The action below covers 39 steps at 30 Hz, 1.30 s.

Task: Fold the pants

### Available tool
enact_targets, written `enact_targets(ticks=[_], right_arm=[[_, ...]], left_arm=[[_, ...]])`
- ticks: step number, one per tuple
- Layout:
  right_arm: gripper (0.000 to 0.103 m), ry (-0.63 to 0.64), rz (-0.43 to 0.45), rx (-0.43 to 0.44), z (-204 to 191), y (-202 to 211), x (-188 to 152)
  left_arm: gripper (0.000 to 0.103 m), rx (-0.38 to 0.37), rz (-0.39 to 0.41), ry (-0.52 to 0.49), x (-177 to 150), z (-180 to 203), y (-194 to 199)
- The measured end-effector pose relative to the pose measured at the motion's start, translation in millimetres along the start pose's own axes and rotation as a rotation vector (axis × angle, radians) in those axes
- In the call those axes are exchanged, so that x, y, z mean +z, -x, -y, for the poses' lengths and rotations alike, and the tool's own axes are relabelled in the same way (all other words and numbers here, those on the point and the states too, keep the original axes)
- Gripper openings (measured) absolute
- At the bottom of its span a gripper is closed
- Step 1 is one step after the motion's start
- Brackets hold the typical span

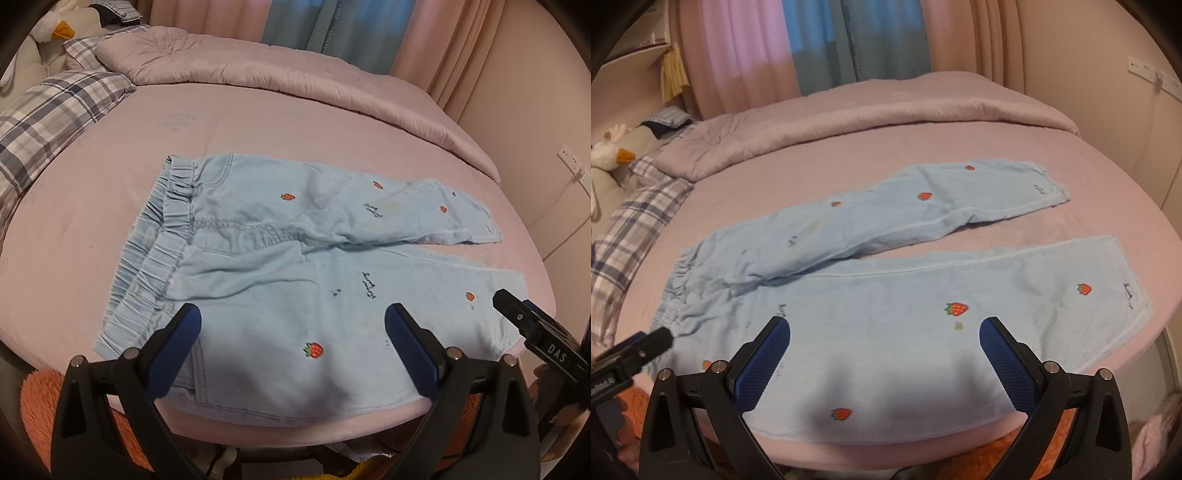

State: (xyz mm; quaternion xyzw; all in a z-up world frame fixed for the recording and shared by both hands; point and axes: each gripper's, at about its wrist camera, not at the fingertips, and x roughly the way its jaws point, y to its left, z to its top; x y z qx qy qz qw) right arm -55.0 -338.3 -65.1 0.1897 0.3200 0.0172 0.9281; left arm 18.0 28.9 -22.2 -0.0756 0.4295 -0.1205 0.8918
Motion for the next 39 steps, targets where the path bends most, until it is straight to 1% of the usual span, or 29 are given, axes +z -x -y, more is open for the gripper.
enact_targets(ticks=[5, 7, 10, 14, 17, 21, 25, 28, 30, 32, 33, 35, 36, 38, 39], right_arm=[[0.102, -0.005, -0.034, -0.014, 10.8, -7.0, 7.4], [0.102, -0.004, -0.048, -0.032, 13.6, -8.8, 10.9], [0.102, -0.011, -0.055, -0.03, 18.6, -11.3, 14.8], [0.102, -0.025, -0.082, -0.027, 24.5, -16.4, 16.4], [0.102, -0.039, -0.098, -0.034, 30.4, -17.5, 17.0], [0.102, -0.081, -0.09, -0.061, 42.7, -16.4, 15.0], [0.102, -0.11, -0.087, -0.075, 53.8, -16.2, 13.0], [0.102, -0.122, -0.054, -0.111, 62.3, -12.2, 13.7], [0.102, -0.157, -0.039, -0.124, 73.6, -11.7, 15.4], [0.099, -0.224, -0.029, -0.137, 95.2, -10.2, 17.6], [0.098, -0.269, -0.026, -0.142, 110.3, -9.6, 18.5], [0.098, -0.371, -0.01, -0.197, 148.4, -6.4, 18.6], [0.098, -0.401, -0.007, -0.224, 161.0, -4.6, 17.9], [0.091, -0.514, -0.014, -0.3, 202.9, -4.1, 12.3], [0.086, -0.557, -0.021, -0.324, 218.4, -4.5, 9.0]], left_arm=[[0.097, -0.007, -0.034, 0.022, 9.6, -6.9, -5.6], [0.096, -0.026, -0.051, 0.035, 14.7, -7.0, -8.8], [0.095, -0.045, -0.064, 0.045, 21.3, -6.0, -12.6], [0.095, -0.015, -0.075, 0.02, 27.0, -3.6, -18.4], [0.094, -0.018, -0.098, 0.032, 29.1, -8.4, -23.0], [0.092, -0.004, -0.113, 0.05, 31.0, -16.9, -26.0], [0.092, 0.023, -0.099, 0.054, 34.0, -26.4, -23.3], [0.09, 0.083, -0.067, 0.083, 36.6, -39.8, -20.1], [0.087, 0.113, -0.063, 0.096, 37.3, -49.9, -20.3], [0.082, 0.146, -0.078, 0.115, 36.0, -62.9, -22.4], [0.081, 0.166, -0.093, 0.129, 33.9, -71.3, -23.6], [0.081, 0.181, -0.115, 0.148, 29.2, -82.3, -25.3], [0.081, 0.188, -0.139, 0.162, 25.4, -90.9, -27.4], [0.074, 0.179, -0.181, 0.193, 19.4, -102.9, -31.4], [0.072, 0.171, -0.204, 0.212, 16.3, -107.5, -33.1]])
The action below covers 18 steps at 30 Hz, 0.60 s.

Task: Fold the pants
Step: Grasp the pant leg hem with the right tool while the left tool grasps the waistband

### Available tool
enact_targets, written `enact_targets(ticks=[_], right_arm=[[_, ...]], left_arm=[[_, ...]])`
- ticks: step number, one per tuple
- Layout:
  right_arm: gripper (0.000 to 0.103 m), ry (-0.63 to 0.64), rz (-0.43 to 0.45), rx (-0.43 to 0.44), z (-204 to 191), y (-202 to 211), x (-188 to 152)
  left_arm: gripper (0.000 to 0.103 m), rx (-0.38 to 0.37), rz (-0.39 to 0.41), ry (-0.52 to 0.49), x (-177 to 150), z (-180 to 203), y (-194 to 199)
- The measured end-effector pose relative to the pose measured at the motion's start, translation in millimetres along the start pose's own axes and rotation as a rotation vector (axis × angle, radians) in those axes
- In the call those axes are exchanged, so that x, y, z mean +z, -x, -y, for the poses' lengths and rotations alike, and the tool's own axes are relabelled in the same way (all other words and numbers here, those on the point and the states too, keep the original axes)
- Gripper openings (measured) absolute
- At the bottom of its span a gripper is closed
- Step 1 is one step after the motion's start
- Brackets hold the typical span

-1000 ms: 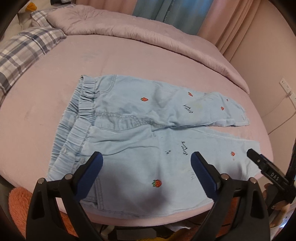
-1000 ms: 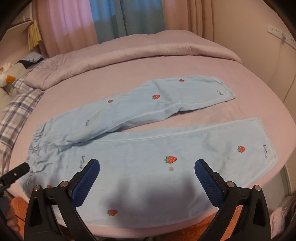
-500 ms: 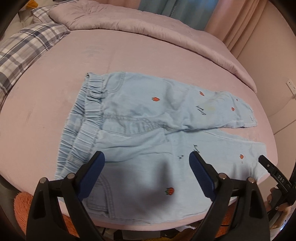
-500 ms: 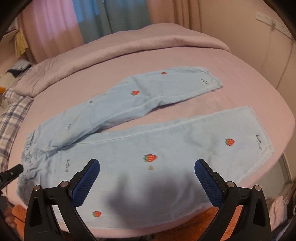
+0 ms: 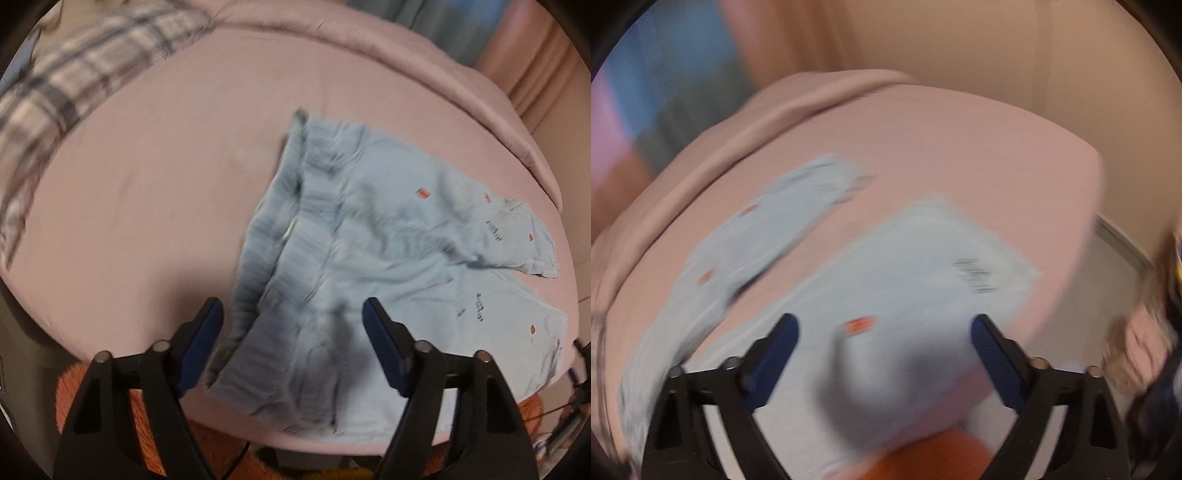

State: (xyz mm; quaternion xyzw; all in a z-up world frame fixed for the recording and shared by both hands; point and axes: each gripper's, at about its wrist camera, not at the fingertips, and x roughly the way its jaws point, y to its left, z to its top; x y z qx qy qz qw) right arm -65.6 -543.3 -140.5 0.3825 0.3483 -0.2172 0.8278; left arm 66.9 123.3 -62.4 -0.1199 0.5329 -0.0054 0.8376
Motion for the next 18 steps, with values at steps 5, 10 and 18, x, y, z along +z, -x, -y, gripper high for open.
enact_targets(ticks=[5, 10, 18], right_arm=[[0.08, -0.12, -0.041, -0.066, 48.6, -21.1, 12.2], [0.059, -0.179, -0.108, -0.021, 69.3, -46.9, 16.7], [0.029, -0.172, -0.104, -0.027, 68.3, -43.2, 15.0]], left_arm=[[0.07, -0.021, -0.068, 0.027, -7.5, -15.4, -6.8], [0.065, -0.169, -0.107, 0.129, -14.6, -32.8, -0.5], [0.059, -0.195, -0.116, 0.154, -29.0, -39.0, 11.6]])
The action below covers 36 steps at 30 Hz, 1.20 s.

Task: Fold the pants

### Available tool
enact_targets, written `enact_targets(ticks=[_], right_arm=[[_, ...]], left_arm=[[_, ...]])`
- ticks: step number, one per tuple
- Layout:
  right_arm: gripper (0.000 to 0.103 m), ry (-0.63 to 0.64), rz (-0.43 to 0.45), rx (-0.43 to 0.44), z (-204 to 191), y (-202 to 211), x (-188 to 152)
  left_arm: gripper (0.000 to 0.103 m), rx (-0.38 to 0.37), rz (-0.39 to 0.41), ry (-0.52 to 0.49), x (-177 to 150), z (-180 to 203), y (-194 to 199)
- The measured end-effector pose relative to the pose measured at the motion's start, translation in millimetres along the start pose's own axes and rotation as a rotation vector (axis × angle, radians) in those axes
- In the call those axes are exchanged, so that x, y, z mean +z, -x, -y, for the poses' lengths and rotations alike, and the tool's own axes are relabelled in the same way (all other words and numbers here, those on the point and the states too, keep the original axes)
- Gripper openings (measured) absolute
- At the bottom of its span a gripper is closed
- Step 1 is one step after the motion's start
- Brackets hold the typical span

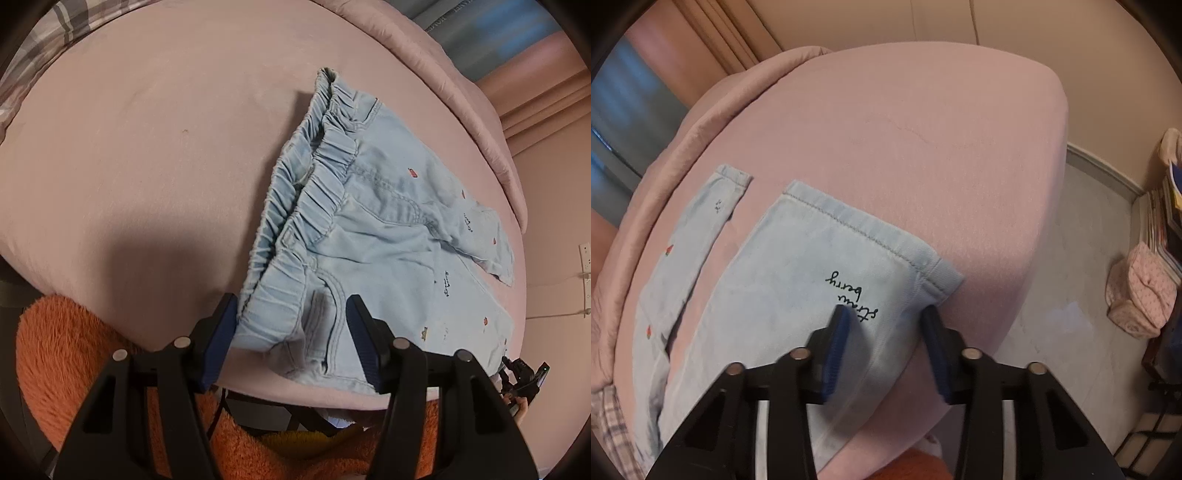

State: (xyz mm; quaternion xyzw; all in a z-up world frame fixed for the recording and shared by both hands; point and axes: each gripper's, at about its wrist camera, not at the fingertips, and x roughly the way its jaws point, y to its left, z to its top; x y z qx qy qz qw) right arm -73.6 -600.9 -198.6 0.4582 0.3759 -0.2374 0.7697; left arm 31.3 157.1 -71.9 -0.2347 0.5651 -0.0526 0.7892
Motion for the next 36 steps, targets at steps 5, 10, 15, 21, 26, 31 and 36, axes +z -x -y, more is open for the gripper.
enact_targets(ticks=[5, 10, 15, 21, 26, 31, 36], right_arm=[[0.014, 0.02, 0.01, 0.014, -6.4, -0.9, 1.6], [0.014, 0.012, 0.015, 0.016, -6.3, 0.6, 2.5], [0.014, -0.012, 0.018, -0.002, -7.5, 0.5, 2.4], [0.014, -0.019, 0.016, -0.008, -8.7, -4.8, 1.0], [0.012, -0.036, 0.005, 0.011, -7.4, -6.2, 5.9], [0.007, 0.055, 0.054, 0.123, -47.8, 17.7, 20.2], [0.006, 0.126, 0.142, 0.315, -91.2, 66.3, 37.8]], left_arm=[[0.062, -0.035, 0.001, 0.057, 2.1, -3.8, 8.5], [0.065, 0.055, -0.002, 0.027, -4.4, 5.2, 17.4], [0.068, -0.018, 0.01, 0.086, -9.3, -8.3, 16.8], [0.052, -0.082, 0.059, 0.131, -1.5, -6.3, -14.0], [0.017, -0.106, 0.144, 0.195, 7.0, -8.9, 0.3], [0.016, -0.135, 0.311, 0.111, 28.1, 3.6, 52.5], [0.016, -0.109, 0.393, 0.073, 42.7, 5.7, 84.4]])
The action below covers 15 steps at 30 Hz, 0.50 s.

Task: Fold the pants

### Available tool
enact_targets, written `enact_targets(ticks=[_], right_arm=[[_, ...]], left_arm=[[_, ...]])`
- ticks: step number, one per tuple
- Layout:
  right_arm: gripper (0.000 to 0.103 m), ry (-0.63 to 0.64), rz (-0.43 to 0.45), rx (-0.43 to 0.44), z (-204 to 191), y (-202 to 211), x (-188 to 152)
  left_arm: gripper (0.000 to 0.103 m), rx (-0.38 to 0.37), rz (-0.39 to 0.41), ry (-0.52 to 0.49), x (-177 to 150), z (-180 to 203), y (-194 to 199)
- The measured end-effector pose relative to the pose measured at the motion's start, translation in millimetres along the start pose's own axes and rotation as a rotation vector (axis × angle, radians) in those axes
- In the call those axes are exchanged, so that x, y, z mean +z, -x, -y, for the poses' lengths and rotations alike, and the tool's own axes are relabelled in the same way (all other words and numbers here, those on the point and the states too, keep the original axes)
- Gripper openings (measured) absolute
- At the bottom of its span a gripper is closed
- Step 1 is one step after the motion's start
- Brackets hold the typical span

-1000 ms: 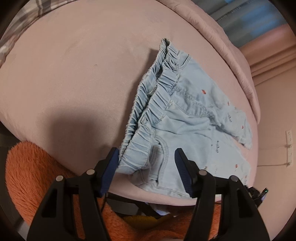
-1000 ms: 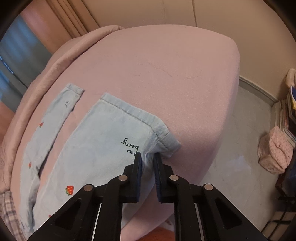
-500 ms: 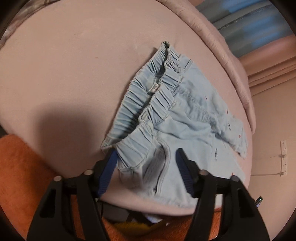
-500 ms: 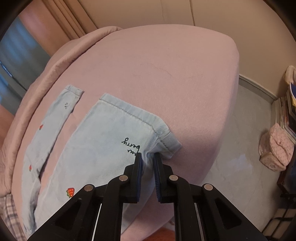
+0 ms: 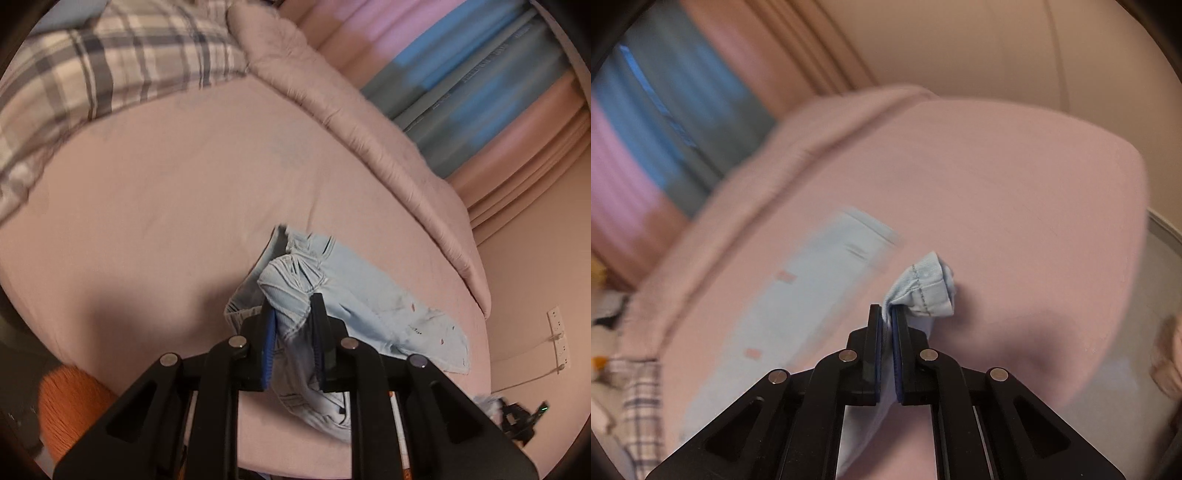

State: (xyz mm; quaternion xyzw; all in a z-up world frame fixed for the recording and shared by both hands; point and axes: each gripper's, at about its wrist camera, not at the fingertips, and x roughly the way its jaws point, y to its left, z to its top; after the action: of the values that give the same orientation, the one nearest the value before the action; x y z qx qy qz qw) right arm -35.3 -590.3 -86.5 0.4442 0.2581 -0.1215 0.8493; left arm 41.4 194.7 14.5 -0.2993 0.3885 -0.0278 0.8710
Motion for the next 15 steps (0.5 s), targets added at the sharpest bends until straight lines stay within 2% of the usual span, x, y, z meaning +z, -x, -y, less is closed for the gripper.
enact_targets(ticks=[2, 5, 10, 12, 15], right_arm=[[0.006, 0.012, 0.059, 0.062, -8.2, 20.6, 5.7], [0.006, 0.001, 0.084, 0.039, 5.0, 33.7, -0.2], [0.006, -0.096, -0.099, -0.106, 67.7, -4.6, -36.8], [0.006, -0.104, -0.167, -0.19, 85.4, -22.0, -51.8], [0.006, -0.115, -0.182, -0.21, 92.4, -26.8, -58.9]], left_arm=[[0.017, 0.056, 0.0, -0.028, -3.3, -4.8, 0.8], [0.017, 0.127, -0.11, -0.035, -24.5, -22.8, -16.4], [0.019, 0.232, -0.26, -0.065, -53.9, -42.4, -46.1], [0.02, 0.26, -0.284, -0.073, -57.7, -44.5, -51.6], [0.023, 0.262, -0.284, -0.06, -51.0, -42.2, -52.7]])
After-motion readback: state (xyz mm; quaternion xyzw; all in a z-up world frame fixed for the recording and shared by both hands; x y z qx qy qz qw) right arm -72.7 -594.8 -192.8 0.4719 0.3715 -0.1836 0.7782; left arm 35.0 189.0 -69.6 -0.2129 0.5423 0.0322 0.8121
